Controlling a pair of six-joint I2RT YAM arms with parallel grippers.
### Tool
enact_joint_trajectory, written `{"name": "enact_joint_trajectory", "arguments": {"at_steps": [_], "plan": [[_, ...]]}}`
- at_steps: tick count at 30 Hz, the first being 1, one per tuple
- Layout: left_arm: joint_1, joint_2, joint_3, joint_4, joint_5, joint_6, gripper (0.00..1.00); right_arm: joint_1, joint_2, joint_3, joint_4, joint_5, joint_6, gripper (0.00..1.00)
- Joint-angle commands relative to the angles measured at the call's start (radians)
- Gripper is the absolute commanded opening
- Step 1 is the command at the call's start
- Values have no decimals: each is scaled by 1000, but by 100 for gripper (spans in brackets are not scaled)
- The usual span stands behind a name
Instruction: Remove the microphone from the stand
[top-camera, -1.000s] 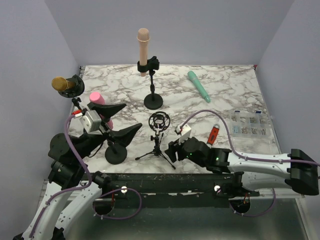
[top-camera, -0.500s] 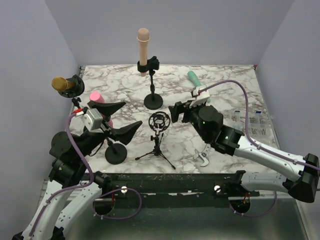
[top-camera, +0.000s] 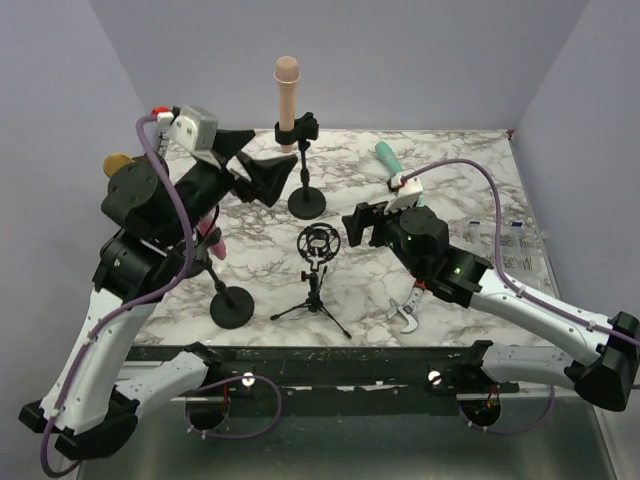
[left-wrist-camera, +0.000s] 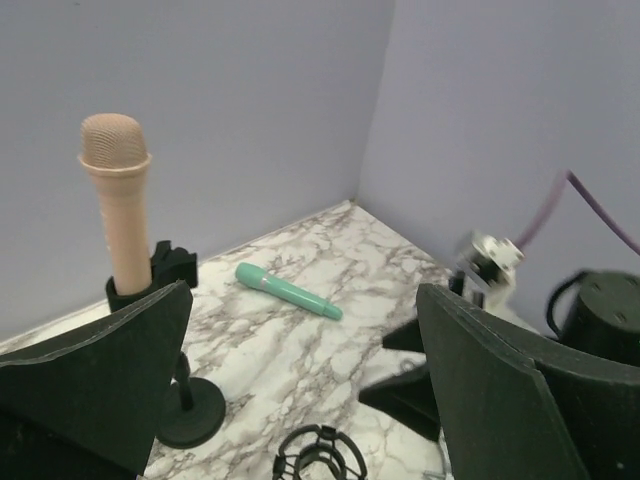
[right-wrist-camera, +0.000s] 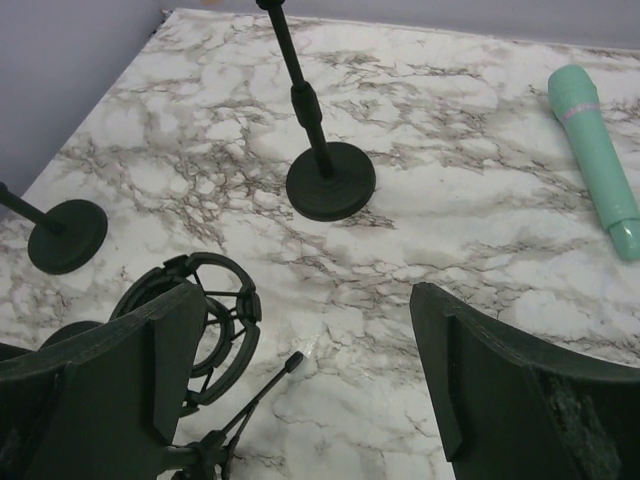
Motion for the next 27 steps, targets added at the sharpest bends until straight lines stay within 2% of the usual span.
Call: {"name": "enact_joint_trajectory", "arguments": {"at_steps": [1, 5, 13, 21, 24, 27], "plan": [[-27, 185, 188, -102, -292, 10, 99, -5, -88, -64, -6, -30, 67, 92], [-29, 341, 307, -81, -502, 72, 98, -5, -148, -75, -57, -63, 91, 92], [-29, 576, 415, 45, -695, 126, 99, -4, -292, -113, -126, -24, 90, 94], [-21, 738, 485, 92, -767, 133, 99, -5, -348, -118, -171, 13, 79, 95], [-15, 769, 489, 123, -753, 145, 98, -5, -356, -117, -189, 22, 81, 95], [-10, 788, 480, 154, -732, 156, 90, -5, -361, -119, -198, 29, 83, 95]]}}
